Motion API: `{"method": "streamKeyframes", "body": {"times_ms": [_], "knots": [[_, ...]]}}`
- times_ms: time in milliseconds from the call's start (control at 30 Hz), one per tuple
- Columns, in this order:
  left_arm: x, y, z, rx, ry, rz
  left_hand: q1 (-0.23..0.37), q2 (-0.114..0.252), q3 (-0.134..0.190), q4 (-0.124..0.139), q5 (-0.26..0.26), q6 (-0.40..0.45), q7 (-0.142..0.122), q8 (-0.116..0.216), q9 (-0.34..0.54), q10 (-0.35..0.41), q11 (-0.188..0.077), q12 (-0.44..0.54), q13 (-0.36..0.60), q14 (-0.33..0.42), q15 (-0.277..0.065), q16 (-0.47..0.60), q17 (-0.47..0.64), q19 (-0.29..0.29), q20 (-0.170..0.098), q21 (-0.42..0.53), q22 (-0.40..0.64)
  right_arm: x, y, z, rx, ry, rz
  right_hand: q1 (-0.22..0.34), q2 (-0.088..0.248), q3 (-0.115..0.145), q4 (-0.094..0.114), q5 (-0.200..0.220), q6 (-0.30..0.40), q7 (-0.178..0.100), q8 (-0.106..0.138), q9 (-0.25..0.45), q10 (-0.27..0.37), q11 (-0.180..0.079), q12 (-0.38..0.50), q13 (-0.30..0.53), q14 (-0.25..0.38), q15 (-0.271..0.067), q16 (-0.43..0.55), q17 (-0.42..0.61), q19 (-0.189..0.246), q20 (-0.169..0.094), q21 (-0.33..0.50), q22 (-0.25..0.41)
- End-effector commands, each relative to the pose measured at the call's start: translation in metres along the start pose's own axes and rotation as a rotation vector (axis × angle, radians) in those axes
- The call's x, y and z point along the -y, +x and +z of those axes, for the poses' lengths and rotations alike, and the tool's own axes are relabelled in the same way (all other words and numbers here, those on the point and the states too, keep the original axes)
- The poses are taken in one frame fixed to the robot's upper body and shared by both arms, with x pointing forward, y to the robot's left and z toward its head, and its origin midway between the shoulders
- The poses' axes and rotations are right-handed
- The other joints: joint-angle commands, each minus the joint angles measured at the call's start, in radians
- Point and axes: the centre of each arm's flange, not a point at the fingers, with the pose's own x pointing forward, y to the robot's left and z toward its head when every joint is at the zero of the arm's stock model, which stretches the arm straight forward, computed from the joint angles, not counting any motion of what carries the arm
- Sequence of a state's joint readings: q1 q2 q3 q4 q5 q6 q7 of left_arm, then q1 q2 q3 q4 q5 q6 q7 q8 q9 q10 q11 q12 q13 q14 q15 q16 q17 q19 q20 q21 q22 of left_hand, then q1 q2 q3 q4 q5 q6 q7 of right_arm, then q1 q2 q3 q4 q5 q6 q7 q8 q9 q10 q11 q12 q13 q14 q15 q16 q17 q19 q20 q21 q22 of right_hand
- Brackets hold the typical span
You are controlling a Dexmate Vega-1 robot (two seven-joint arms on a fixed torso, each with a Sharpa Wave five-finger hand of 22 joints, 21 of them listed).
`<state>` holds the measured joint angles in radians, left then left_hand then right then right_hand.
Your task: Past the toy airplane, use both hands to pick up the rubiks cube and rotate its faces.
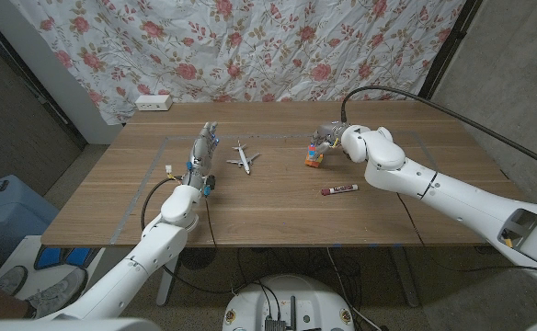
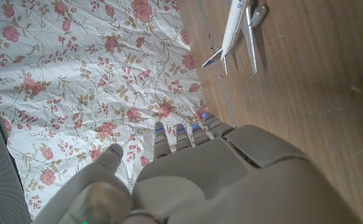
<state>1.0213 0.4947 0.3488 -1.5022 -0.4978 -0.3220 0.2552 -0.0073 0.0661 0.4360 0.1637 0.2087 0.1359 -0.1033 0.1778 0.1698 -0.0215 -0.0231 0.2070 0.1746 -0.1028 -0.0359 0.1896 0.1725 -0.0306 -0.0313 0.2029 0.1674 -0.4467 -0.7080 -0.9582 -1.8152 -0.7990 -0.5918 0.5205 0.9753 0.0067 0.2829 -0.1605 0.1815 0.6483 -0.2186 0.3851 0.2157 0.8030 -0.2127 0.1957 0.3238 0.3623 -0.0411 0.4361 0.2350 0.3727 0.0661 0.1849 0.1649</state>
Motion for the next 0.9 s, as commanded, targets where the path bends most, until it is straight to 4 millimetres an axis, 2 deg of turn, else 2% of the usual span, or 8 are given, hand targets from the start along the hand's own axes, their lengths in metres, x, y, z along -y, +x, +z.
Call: {"method": "streamKeyframes", "body": {"times_ms": [33,367,467,633,900], "knots": [[0.004,-0.001,-0.003,-0.006,-0.008,-0.006,0.009,0.069,0.005,-0.004,0.006,0.005,0.006,0.003,0.002,0.006,-0.003,-0.001,0.001,0.003,-0.03,-0.002,0.001,0.006,-0.017,0.0,0.003,-0.003,0.006,0.006,-0.013,-0.034,0.042,0.009,-0.008,0.007,0.002,-0.001,-0.01,-0.003,-0.003,0.001,-0.008,-0.001,-0.001,0.003,-0.006,-0.097,-0.004,0.004,-0.007,0.001,-0.003,0.003],[0.004,-0.001,-0.004,-0.007,-0.009,-0.003,0.009,0.069,0.006,-0.004,0.006,0.004,0.008,0.002,0.002,0.008,-0.001,-0.002,0.001,0.006,-0.028,-0.002,0.001,0.008,-0.017,-0.001,0.003,-0.003,0.007,0.01,-0.019,-0.058,0.067,-0.01,-0.02,0.001,0.008,-0.001,-0.048,-0.002,-0.021,-0.004,-0.043,0.006,-0.004,0.006,-0.019,-0.081,-0.012,0.005,-0.02,0.007,-0.002,0.003],[0.005,-0.001,-0.005,-0.008,-0.013,0.001,0.009,0.07,0.006,-0.003,0.006,0.004,0.007,0.002,0.002,0.008,-0.005,-0.003,0.001,0.008,-0.029,-0.002,0.001,0.008,-0.016,-0.002,0.003,-0.002,0.007,0.012,-0.019,-0.066,0.072,-0.017,-0.026,0.002,0.008,0.003,-0.08,0.001,-0.035,-0.006,-0.076,0.024,-0.01,0.005,-0.035,-0.064,-0.025,0.004,-0.028,0.013,-0.003,0.003],[0.005,-0.002,-0.007,-0.011,-0.016,-0.002,0.009,0.07,0.006,-0.003,0.006,0.001,0.007,0.001,0.002,0.009,-0.002,-0.003,0.001,0.011,-0.025,-0.002,0.001,0.009,-0.015,-0.002,0.003,-0.002,0.006,0.014,-0.017,-0.068,0.08,-0.027,-0.031,0.002,0.01,0.007,-0.122,0.006,-0.053,-0.007,-0.11,0.038,-0.013,0.0,-0.043,-0.061,-0.033,0.005,-0.033,0.015,-0.001,0.003],[0.004,-0.001,-0.008,-0.012,-0.018,-0.003,0.009,0.071,0.007,-0.003,0.006,0.002,0.009,0.001,0.002,0.013,0.0,-0.004,0.002,0.014,-0.024,-0.003,0.001,0.012,-0.015,-0.003,0.003,0.0,0.006,0.016,-0.017,-0.073,0.089,-0.044,-0.051,0.003,0.01,0.019,-0.231,0.026,-0.099,-0.01,-0.203,0.071,-0.018,-0.011,-0.073,-0.032,-0.06,0.006,-0.048,0.022,-0.002,0.003]]}}
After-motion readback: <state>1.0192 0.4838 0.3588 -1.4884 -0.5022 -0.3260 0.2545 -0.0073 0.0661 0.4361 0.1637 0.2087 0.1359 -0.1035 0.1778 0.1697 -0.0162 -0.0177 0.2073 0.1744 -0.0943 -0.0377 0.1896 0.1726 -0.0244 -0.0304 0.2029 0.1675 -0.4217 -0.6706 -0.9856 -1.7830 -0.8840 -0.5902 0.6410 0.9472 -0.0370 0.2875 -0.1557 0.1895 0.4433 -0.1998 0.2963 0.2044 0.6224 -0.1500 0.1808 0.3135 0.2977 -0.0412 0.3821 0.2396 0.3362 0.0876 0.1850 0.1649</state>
